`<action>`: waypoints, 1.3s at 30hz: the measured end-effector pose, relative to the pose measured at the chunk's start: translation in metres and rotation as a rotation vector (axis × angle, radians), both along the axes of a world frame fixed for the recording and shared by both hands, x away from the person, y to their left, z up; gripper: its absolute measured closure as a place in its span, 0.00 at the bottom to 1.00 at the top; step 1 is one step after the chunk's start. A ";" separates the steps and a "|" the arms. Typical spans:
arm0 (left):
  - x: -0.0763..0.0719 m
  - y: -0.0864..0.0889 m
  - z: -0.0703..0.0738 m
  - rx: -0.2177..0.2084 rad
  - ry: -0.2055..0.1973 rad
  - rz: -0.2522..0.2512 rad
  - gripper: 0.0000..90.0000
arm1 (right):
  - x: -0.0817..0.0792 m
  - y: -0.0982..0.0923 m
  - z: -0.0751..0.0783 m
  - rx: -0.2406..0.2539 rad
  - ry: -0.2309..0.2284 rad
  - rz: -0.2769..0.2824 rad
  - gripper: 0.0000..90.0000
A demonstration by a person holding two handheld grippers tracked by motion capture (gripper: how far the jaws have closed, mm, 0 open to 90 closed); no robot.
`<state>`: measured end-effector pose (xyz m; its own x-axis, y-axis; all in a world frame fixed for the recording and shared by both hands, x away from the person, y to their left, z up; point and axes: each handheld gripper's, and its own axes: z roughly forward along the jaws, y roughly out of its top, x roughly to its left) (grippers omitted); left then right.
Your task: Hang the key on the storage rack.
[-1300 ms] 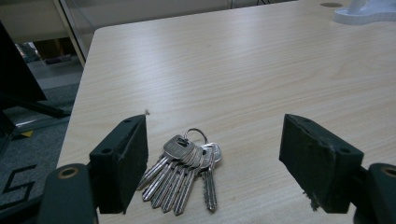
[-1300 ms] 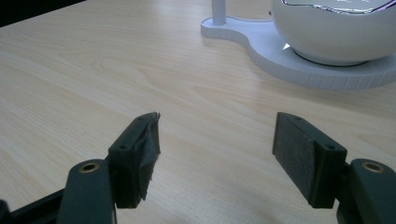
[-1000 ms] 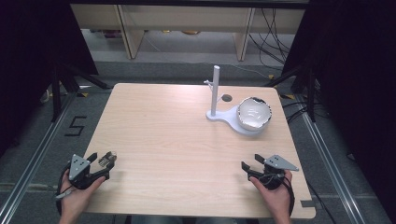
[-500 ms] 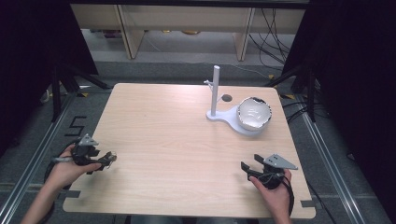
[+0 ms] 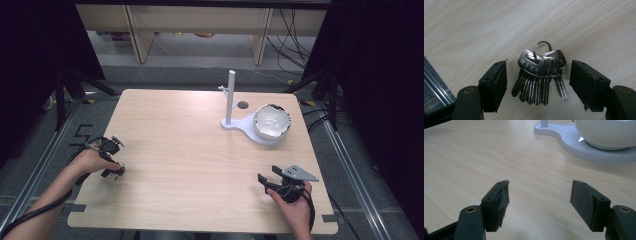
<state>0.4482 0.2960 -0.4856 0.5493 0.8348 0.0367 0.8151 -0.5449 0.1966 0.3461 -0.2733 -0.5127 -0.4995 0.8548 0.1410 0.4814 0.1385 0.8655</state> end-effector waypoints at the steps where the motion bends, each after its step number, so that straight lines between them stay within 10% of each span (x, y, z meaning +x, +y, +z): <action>1: 0.001 -0.001 -0.001 0.004 0.002 -0.001 0.33 | 0.000 0.000 0.000 -0.001 0.001 0.000 0.35; 16: 0.002 0.000 0.000 -0.012 0.082 0.006 0.47 | 0.003 -0.001 -0.001 -0.027 -0.018 0.024 0.36; 31: -0.001 -0.003 0.002 0.010 0.102 -0.036 0.85 | 0.003 0.000 -0.001 -0.030 -0.019 0.027 0.36; 39: -0.001 -0.001 0.002 0.007 0.109 -0.027 0.82 | 0.003 0.000 -0.001 -0.035 -0.007 0.036 0.36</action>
<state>0.4472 0.2950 -0.4834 0.5723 0.8198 -0.0187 0.8166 -0.5677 0.1043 0.3495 -0.2730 -0.5138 -0.5309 0.8405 0.1078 0.4693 0.1857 0.8633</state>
